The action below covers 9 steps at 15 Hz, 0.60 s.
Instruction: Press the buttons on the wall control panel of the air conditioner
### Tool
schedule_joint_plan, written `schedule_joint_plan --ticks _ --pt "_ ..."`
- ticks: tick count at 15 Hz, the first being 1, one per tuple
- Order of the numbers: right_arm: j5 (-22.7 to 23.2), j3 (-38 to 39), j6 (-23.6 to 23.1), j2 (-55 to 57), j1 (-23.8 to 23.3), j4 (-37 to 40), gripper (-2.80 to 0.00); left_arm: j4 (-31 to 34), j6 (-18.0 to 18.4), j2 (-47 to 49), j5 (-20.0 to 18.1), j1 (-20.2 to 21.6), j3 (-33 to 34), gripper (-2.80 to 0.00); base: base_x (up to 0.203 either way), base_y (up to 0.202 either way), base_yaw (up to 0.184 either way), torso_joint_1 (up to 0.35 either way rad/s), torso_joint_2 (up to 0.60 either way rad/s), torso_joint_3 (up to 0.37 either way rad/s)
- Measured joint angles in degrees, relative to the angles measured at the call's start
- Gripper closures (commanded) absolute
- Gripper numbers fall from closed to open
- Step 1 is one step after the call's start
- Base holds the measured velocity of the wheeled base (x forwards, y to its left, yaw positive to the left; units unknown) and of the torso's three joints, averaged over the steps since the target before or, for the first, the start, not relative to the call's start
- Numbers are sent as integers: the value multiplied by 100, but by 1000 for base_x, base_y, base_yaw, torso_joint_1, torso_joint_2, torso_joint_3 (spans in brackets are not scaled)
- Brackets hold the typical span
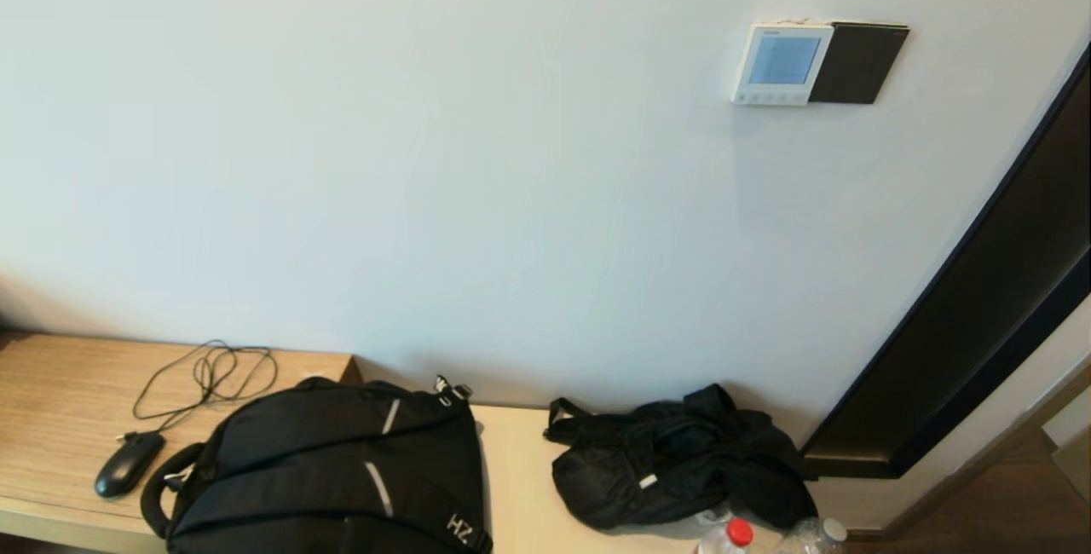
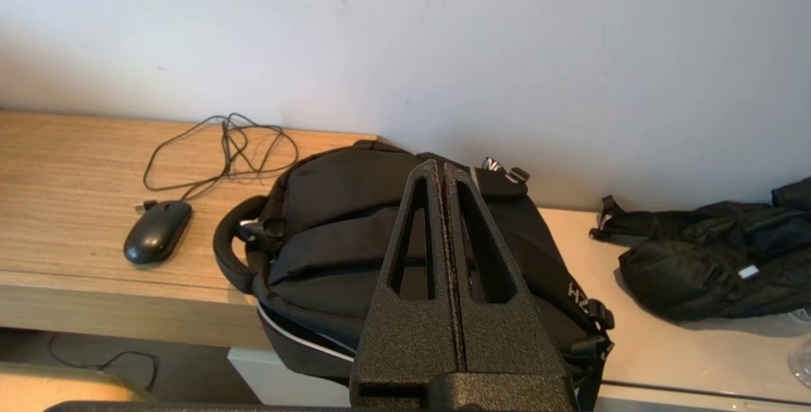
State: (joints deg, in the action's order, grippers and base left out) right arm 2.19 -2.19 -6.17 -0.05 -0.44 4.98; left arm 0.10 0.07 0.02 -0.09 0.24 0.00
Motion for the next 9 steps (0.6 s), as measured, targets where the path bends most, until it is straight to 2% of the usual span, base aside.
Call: schedule_joint_plan --ticks 9 --pt "4 -1 -5 0 0 -3 0 0 -1 0 -1 0 0 0 0 0 0 0 0 0"
